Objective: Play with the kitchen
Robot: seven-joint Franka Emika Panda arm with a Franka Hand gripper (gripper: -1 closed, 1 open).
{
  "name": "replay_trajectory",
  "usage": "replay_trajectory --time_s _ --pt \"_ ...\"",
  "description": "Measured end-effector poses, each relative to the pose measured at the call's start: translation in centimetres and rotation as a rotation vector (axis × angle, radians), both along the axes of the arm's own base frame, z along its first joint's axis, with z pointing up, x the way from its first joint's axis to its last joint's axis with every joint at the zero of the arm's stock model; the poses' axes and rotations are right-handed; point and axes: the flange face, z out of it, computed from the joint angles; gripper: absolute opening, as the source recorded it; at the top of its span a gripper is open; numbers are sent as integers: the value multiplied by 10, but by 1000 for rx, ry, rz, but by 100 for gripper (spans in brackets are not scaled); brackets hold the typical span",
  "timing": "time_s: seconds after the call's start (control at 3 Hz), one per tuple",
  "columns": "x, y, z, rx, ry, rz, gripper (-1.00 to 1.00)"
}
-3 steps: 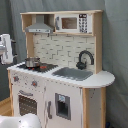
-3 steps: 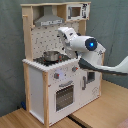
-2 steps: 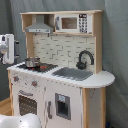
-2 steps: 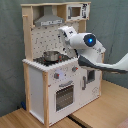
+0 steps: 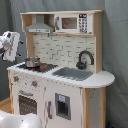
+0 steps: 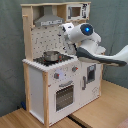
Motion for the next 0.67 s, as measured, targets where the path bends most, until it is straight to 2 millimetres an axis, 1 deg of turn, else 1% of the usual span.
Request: replay_trajectory --time_s 0.67 --pt "12 1 11 80 142 -35 100"
